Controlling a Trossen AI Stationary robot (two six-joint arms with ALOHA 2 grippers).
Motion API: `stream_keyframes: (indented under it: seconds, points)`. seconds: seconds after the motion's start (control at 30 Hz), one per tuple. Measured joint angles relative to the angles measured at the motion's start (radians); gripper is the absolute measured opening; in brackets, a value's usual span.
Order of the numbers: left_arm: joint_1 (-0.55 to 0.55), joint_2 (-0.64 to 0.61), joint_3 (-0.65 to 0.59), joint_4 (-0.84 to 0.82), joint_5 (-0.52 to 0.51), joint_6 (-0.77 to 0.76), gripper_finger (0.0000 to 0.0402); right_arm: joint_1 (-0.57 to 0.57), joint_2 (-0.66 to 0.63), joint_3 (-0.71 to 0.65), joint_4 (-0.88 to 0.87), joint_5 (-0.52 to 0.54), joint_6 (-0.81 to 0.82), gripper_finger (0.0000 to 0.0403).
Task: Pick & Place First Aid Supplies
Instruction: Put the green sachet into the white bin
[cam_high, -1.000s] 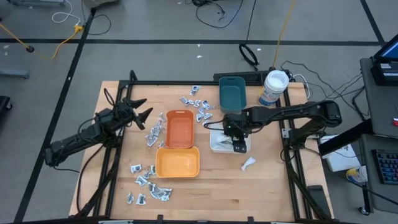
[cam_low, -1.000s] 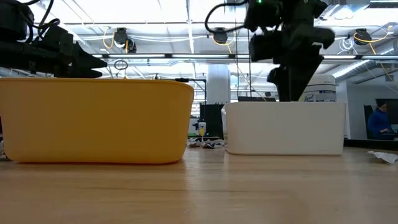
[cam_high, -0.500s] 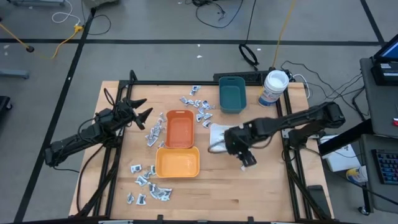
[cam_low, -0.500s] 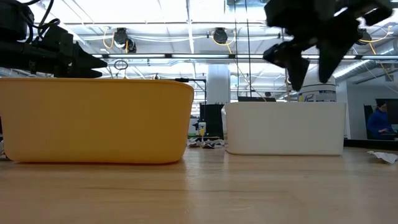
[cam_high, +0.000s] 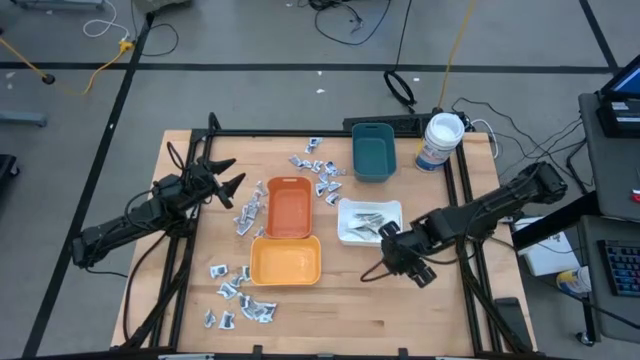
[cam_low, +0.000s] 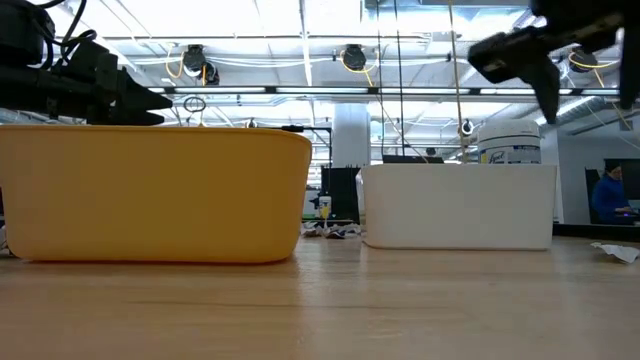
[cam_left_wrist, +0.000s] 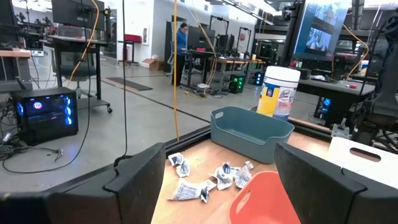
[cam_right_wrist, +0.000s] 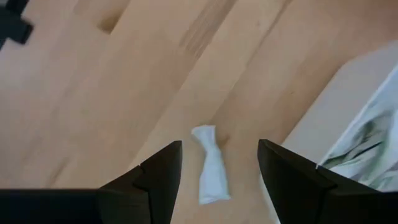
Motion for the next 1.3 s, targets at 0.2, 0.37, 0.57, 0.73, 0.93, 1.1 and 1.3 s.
stream_keyframes:
  seconds: [0.2,0.37,0.57,0.73,0.93,1.1,1.3]
  points:
    - [0.0,0.0,0.0,0.0,0.0,0.001,0.0308,0.046,0.019,-0.089,0.021,0.071,0.034,0.0203]
    - [0.0,0.0,0.0,0.0,0.0,0.001,0.0308,0.068,0.05,-0.15,0.075,0.099,0.043,0.0203]
    - [0.0,0.0,0.0,0.0,0.0,0.0,0.0308,0.085,0.105,-0.192,0.171,0.129,0.067,0.0203]
    - [0.0,0.0,0.0,0.0,0.0,0.0,0.0308,0.085,0.153,-0.217,0.22,0.14,0.067,0.0203]
    - [0.0,0.0,0.0,0.0,0.0,0.0,0.0308,0.086,0.167,-0.223,0.229,0.179,0.067,0.0199]
    - [0.0,0.0,0.0,0.0,0.0,0.0,0.0308,0.085,0.167,-0.224,0.257,0.153,0.075,0.0169]
    - [0.0,0.0,0.0,0.0,0.0,0.0,0.0308,0.085,0.171,-0.229,0.249,0.145,0.098,0.0139]
